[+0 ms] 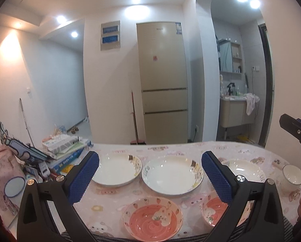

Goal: Organize plates and bowls
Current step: 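Move both grippers down to the rim of the pink bunny bowl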

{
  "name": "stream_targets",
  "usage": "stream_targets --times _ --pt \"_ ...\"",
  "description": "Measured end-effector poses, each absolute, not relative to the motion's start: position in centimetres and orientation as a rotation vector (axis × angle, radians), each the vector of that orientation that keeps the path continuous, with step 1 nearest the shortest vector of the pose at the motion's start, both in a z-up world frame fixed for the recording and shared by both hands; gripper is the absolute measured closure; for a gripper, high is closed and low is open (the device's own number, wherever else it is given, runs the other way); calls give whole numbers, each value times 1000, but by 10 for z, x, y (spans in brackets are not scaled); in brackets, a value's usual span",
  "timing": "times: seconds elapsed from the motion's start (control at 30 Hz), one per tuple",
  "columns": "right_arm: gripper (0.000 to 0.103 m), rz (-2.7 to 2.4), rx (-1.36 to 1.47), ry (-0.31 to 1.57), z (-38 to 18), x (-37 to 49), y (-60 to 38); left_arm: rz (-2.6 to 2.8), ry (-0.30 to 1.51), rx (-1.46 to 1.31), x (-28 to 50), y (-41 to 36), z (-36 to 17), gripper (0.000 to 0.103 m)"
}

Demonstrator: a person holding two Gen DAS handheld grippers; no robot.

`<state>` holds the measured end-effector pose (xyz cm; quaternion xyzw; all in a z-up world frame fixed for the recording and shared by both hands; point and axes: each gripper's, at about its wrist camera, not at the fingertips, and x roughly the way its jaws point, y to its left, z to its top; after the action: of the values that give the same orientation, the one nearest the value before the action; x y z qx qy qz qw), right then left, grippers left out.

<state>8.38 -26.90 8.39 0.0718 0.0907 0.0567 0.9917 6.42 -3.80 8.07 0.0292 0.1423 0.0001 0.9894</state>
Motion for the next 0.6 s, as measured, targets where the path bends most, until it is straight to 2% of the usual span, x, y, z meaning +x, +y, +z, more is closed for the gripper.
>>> stream_targets --times 0.17,0.43,0.6 --pt "13 142 159 317 53 112 -270 -15 382 23 88 -26 44 0" --pt "18 250 247 585 4 151 -274 16 542 -42 124 2 -18 0" --pt "25 248 261 714 -24 170 -276 -1 585 -133 129 19 -27 0"
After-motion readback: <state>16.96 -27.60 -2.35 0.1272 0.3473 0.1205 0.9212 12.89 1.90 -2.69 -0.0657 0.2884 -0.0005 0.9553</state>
